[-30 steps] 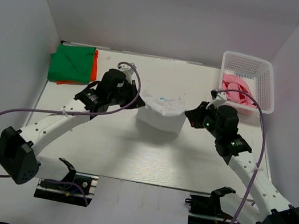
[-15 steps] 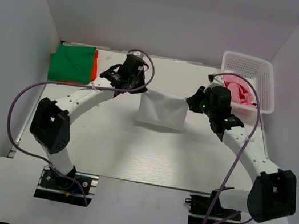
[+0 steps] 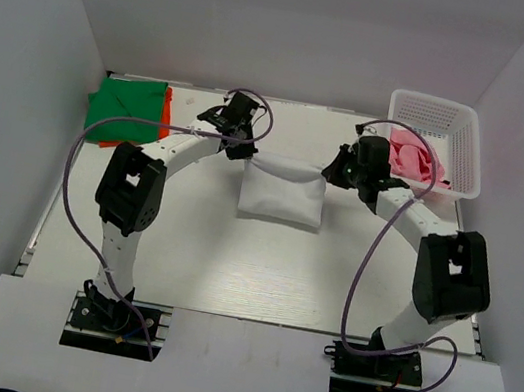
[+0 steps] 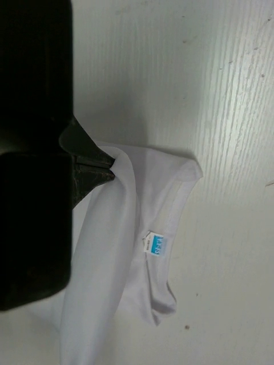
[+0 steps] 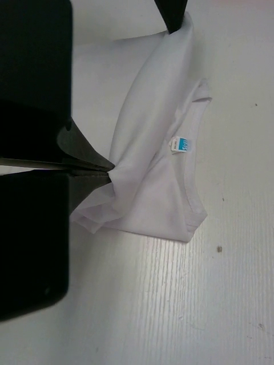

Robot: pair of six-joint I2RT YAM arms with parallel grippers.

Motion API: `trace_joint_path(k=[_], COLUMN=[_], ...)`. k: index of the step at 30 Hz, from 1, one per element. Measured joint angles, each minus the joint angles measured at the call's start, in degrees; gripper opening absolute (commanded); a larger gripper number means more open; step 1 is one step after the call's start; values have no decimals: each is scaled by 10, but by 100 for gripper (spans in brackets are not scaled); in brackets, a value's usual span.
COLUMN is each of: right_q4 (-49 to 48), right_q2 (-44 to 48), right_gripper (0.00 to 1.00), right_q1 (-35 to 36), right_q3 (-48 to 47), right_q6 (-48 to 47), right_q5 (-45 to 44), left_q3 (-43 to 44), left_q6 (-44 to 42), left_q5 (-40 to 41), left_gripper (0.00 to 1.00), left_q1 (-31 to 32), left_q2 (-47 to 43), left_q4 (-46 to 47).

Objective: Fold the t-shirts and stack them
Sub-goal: Fold the long partially folded tshirt into a neat square, then put the neatly folded tshirt into the corner of the board with the left arm

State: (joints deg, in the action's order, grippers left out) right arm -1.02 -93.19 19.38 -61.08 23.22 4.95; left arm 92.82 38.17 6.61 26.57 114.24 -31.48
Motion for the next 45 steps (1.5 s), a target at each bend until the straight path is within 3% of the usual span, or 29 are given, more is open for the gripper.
trace_joint_path(k=[4,5,7,9,10,18,25,32,45], right_q4=[-3,-3,1,7,13,-9,-97,-162,-179], right_q2=[-61,-77,-103,-124,-132,-90,12,-9,-45], right_gripper=[0,10,33,78,90,90,90,90,90], right_q1=[-4,-6,-10,-13,-14,-14,-10,-8,-21], right_q3=[-33,-41,-57,-76,-87,-76,62,156,181], right_q6=[8,11,19,26,29,34,70,115,134], right_q5=[3,3,4,3,2,32,155,231,230], left_q3=[38,50,65,71,71,56,-98,-193,-260], left_q6=[2,1,-4,-9,-15,-39,-39,-25,-17], left_q5=[-10,-12,-15,-21,-24,-35,-142,-224,-178], left_gripper=[10,16,65,100,100,100,100,100,100], left_q1=[-12,-14,-18,-20,-21,-19,4,32,25], left_q2=[53,66,84,92,92,61,-65,-65,-78], left_q4=[2,2,2,5,7,39,120,167,138])
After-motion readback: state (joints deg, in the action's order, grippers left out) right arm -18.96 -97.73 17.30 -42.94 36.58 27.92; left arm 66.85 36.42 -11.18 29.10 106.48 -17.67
